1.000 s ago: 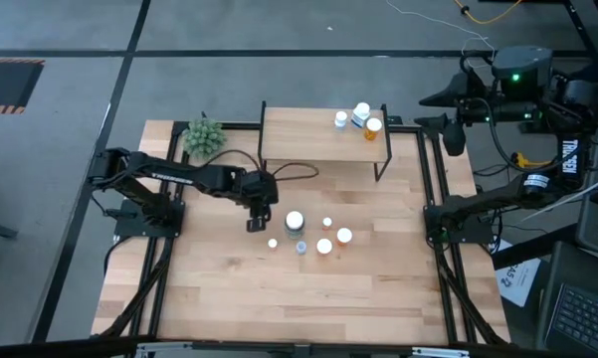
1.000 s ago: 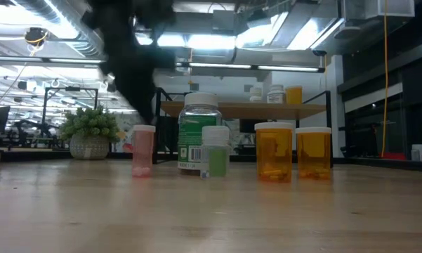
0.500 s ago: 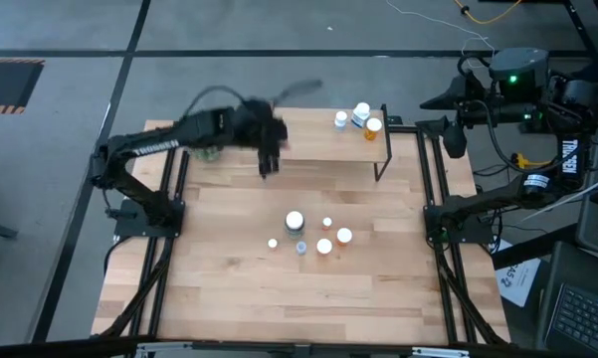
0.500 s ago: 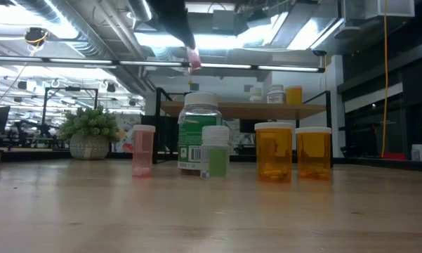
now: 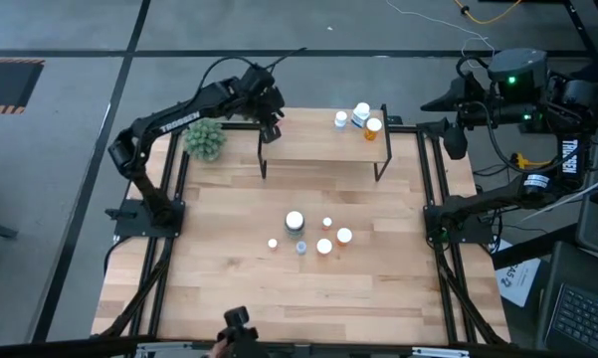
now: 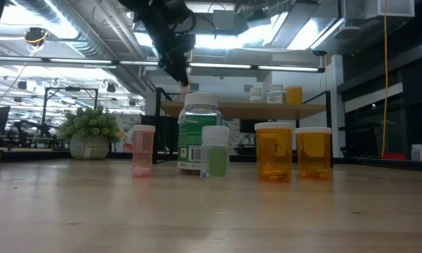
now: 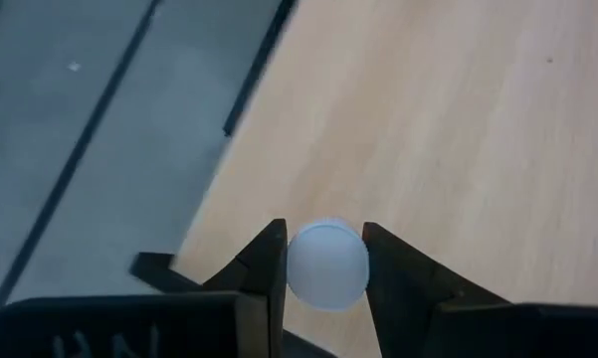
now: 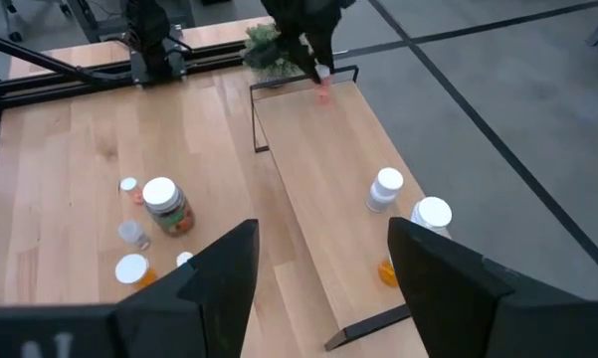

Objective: Pick and place medicine bottles onto shelf by color
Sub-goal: Put the top left pink pill bottle on the shelf, then put the right orange pill bottle on the shelf aligned with the other orange pill bottle

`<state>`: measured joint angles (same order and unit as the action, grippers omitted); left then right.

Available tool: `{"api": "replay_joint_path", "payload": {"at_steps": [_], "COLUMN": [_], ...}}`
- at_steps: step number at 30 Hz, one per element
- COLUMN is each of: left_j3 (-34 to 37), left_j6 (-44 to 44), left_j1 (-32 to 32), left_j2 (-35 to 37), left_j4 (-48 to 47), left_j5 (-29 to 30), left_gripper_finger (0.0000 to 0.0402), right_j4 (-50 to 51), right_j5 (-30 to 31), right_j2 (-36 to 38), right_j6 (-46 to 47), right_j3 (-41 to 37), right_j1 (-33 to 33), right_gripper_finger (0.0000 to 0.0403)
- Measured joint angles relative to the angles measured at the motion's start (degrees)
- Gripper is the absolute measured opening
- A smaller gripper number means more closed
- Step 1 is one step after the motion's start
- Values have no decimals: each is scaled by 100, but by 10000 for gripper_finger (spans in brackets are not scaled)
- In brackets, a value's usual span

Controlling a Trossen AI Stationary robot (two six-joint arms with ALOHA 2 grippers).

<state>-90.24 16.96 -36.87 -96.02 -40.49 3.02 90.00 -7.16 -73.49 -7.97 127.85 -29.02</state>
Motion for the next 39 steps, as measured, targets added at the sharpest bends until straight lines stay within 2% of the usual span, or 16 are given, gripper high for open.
{"api": "replay_joint_path", "payload": {"at_steps": [4,11,22,35,39], "left_j3": [0,-2,-2,-2,2], "left_j6": [-5,-140,-184,-182,-182], "left_j1": [-47,-51,-51,-11,151], "left_j2": [-129,-143,-156,-154,9], "left_j4": [-182,-182,-208,753,664], "left_j5": [-268,-229,-216,-230,-243], "left_gripper_finger": [94,99,154,160,160], "right_j4": [0,2,2,2,2], "right_j5": [0,0,0,0,0], "right_j2": [0,0,0,0,0], "right_j6": [0,0,0,0,0], "right_j3": [0,0,0,0,0], "right_j1": [0,0,0,0,0], "right_gripper_finger": [226,226,226,226,226]}}
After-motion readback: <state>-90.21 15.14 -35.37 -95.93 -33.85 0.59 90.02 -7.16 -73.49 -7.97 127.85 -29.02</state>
